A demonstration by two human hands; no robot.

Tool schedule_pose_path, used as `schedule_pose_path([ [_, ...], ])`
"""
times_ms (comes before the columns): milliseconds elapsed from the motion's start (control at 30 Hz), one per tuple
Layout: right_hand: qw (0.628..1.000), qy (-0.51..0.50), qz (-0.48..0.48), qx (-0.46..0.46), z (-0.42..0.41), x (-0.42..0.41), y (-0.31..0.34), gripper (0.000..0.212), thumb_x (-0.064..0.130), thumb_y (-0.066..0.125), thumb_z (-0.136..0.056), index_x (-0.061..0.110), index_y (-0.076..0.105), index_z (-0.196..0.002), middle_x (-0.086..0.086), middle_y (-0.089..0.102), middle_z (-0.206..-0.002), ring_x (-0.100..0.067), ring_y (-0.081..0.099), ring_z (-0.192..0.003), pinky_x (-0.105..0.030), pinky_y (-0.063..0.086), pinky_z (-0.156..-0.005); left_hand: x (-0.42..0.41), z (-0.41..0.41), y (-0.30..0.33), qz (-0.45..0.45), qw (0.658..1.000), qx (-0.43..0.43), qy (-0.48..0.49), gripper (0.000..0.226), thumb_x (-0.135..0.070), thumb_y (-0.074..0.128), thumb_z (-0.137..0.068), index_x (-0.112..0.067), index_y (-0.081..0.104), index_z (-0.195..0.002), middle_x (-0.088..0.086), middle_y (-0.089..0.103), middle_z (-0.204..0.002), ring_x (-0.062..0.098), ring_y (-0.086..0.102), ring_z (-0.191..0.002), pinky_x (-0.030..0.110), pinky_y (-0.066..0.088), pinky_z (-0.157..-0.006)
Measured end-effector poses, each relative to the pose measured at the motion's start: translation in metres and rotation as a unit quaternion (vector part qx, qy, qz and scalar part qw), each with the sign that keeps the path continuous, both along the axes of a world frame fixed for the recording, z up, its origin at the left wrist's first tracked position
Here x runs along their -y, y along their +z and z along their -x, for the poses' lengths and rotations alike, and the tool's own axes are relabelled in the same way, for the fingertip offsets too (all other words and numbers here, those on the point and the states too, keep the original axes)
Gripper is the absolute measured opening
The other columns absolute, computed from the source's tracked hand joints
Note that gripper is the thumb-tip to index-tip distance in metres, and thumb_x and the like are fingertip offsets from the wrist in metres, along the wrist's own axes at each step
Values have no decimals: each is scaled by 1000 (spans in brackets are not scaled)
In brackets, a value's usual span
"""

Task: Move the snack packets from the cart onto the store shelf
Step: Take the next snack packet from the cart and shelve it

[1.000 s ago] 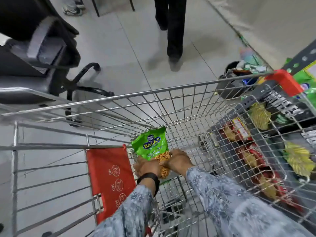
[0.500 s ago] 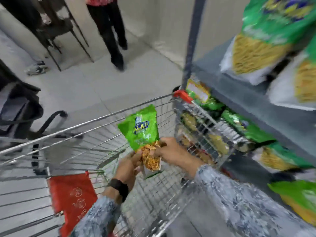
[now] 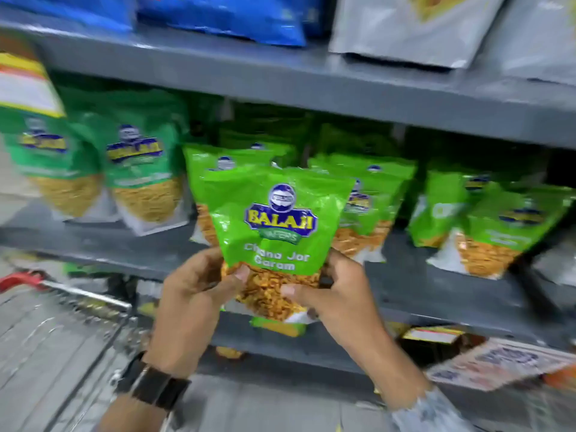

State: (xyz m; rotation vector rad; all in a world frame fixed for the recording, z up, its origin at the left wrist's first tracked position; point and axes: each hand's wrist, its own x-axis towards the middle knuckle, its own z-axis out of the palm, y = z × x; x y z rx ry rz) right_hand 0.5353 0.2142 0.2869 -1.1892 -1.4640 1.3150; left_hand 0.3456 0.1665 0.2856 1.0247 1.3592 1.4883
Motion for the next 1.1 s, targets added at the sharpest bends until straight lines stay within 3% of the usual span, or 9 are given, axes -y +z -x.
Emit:
schedule_pose_path([
  [167,986,-167,0,17,-142,-9,-4,37,-15,80,-69,19,72,-80,17,74,-59,7,61,-51,-11,47,-51,-62,-143,-11,2,991,-34,-129,20,-8,79,-80,-8,76,-100,7,81,-94,10,68,-79,27,57,-75],
  [300,966,-249,-21,63,-230,-37,-11,31,-6,84,-68,21,72,-77,18,68,-54,6,52,-43,-13,40,-47,-114,-234,-23,1,984,-63,-169,15,-23,82,-76,-14,71,-81,-3,73,-70,4,56,-65,24,46,-66],
  [467,938,-328,-46,104,-297,-74,-36,47,16,86,-48,27,76,-92,2,80,-87,-17,73,-72,-41,60,-70,-154,-313,-41,16,976,-58,-208,33,-5,80,-80,-3,67,-109,10,73,-96,18,63,-86,24,54,-78],
  [567,929,-356,-40,98,-326,-84,-70,61,16,90,-49,21,73,-108,-3,82,-95,-29,77,-92,-59,60,-90,-164,-324,-67,23,967,-90,-238,36,0,80,-79,-23,64,-103,-5,69,-90,6,66,-83,26,55,-84],
  [633,928,-355,-33,103,-337,-79,-83,61,8,91,-59,20,70,-115,-1,82,-99,-24,77,-97,-55,59,-96,-164,-323,-81,22,958,-123,-258,45,-2,80,-79,-30,62,-109,-15,70,-95,-11,67,-78,21,56,-85],
  [767,931,-324,-10,166,-342,-62,-96,53,16,90,-72,16,72,-122,4,80,-104,-16,76,-101,-28,57,-91,-158,-319,-92,18,949,-158,-274,45,-4,78,-81,-38,62,-106,-24,70,-96,-13,68,-82,7,50,-74],
  [867,918,-340,-19,203,-342,-59,-96,36,19,88,-77,12,77,-111,4,77,-98,-13,72,-93,-1,43,-73,-161,-320,-82,32,947,-159,-276,50,-1,81,-76,-33,64,-111,-12,73,-96,8,70,-89,12,53,-71],
  [967,922,-328,-12,204,-342,-58,-93,34,19,86,-79,17,76,-111,7,79,-102,-2,72,-93,-14,49,-81,-169,-318,-41,57,947,-61,-309,70,1,81,-75,-22,56,-135,1,73,-114,17,69,-103,19,55,-77],
  [1100,919,-324,-21,223,-341,-53,-94,31,25,85,-80,18,77,-108,2,80,-101,-16,73,-98,-35,56,-92,-193,-328,25,-21,974,-21,-226,33,-21,78,-84,-20,68,-116,0,75,-111,15,68,-100,35,54,-91],
])
